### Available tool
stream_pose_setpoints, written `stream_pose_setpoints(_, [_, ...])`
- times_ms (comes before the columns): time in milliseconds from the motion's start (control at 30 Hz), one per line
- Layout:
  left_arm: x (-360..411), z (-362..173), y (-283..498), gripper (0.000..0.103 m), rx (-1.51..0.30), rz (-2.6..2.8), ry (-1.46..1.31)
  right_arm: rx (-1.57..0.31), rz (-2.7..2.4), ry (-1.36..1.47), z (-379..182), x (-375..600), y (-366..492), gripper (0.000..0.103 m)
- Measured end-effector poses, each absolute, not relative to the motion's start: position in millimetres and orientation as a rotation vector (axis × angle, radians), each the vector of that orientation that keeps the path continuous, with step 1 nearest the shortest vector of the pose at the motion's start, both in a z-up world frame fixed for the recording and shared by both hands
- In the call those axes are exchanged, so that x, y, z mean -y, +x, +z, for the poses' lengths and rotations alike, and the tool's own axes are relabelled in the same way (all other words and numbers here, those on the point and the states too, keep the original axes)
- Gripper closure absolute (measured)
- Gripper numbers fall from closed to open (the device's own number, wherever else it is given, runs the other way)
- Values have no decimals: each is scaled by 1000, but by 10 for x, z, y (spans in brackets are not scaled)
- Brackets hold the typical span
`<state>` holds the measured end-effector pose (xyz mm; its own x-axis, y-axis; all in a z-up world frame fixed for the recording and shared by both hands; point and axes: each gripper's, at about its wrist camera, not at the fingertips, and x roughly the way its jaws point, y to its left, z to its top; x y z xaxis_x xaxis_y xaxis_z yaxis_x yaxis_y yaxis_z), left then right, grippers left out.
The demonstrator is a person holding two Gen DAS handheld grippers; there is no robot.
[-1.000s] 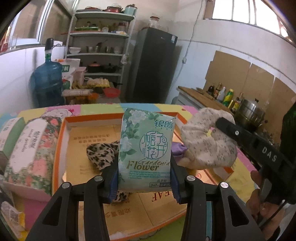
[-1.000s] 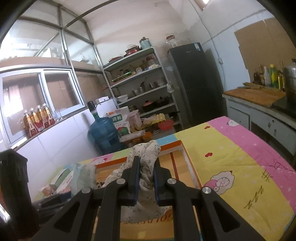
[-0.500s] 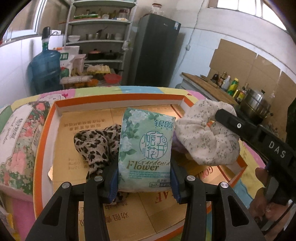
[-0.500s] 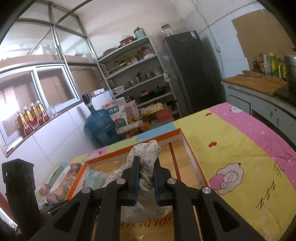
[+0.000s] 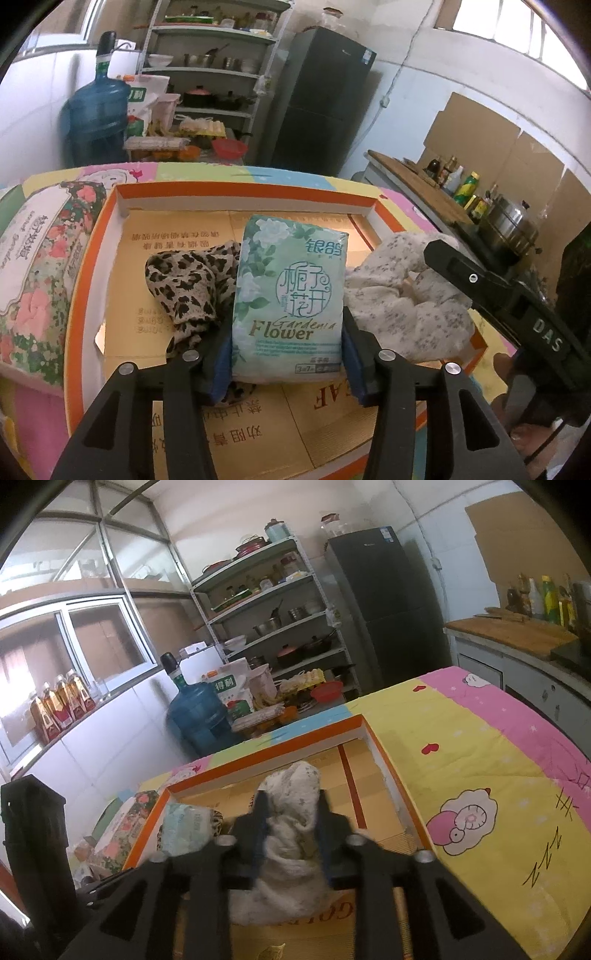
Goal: Organize soft objects
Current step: 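Open both tools to release the items in the box and withdraw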
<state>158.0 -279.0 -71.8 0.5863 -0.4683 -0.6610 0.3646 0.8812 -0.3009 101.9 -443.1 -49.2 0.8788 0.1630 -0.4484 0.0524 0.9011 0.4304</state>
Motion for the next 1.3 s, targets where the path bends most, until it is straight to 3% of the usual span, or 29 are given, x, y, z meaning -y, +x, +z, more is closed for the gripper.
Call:
stream_pose_setpoints(67, [2799,-714,1580,47,-814,-495,-135,-500,68,461,-497,4437,1024,43])
stream_pose_setpoints(333, [2685,-540,1385,29,-710,-503,-142,-449,68,463,-456,4451,962,42])
stream_pose_setpoints(867, [2149,-233,1016,29,-634,-414,-103,-289,64,454,-287,4482,757,41])
stream_pose_setpoints(1300, [1234,29,695,29,-541,-271,-115,-257,169,346,3,3882,567,41])
